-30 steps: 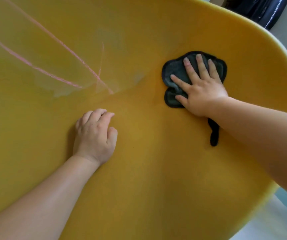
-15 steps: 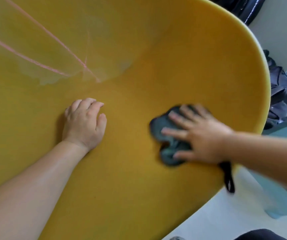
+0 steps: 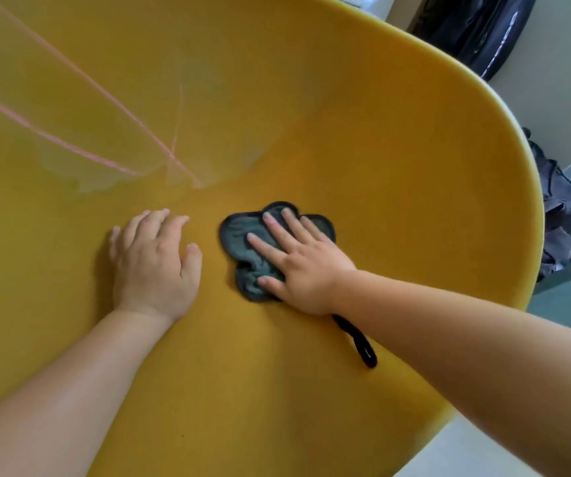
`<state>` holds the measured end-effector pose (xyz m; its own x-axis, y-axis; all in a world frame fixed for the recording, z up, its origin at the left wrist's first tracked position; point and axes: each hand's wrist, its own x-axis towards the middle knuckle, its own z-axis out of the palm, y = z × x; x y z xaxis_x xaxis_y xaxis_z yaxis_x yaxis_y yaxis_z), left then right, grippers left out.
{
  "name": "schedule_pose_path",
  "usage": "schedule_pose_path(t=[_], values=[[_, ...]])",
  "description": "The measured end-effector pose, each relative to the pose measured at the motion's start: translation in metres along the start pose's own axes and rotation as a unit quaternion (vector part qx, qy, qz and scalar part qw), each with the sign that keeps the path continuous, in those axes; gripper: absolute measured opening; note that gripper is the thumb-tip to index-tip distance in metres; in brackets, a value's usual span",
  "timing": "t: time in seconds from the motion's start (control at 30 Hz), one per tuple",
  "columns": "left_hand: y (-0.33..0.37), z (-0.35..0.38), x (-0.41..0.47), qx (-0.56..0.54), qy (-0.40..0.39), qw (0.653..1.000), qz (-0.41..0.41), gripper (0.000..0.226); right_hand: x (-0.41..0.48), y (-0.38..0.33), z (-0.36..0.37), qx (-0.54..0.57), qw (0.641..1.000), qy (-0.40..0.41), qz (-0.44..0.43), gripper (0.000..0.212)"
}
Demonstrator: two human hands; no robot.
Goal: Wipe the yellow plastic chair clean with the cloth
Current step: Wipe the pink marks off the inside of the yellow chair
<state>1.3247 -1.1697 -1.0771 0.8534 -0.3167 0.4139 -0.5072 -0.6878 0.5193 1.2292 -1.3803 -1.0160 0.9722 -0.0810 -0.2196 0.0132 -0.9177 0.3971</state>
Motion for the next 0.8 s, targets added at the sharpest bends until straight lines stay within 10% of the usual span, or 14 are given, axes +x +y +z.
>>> schedule_pose_path(t=[0.27,0.57,0.8], values=[[0.006,0.006,-0.004,0.049,-0.062,0.997,-0.001,0.065,0.068,0.151,-0.096,-0.203,0.926,0.203,0.243,0.099],[0.004,0.005,-0.002,0.018,-0.028,0.999,-0.003,0.056,0.098,-0.023,-0.013,0.033,0.990,0.125,-0.059,0.075],[0.000,0.004,0.001,-0.065,-0.001,0.997,-0.032,0.046,0.112,0.149,-0.107,-0.124,0.942,0.276,0.147,0.087]])
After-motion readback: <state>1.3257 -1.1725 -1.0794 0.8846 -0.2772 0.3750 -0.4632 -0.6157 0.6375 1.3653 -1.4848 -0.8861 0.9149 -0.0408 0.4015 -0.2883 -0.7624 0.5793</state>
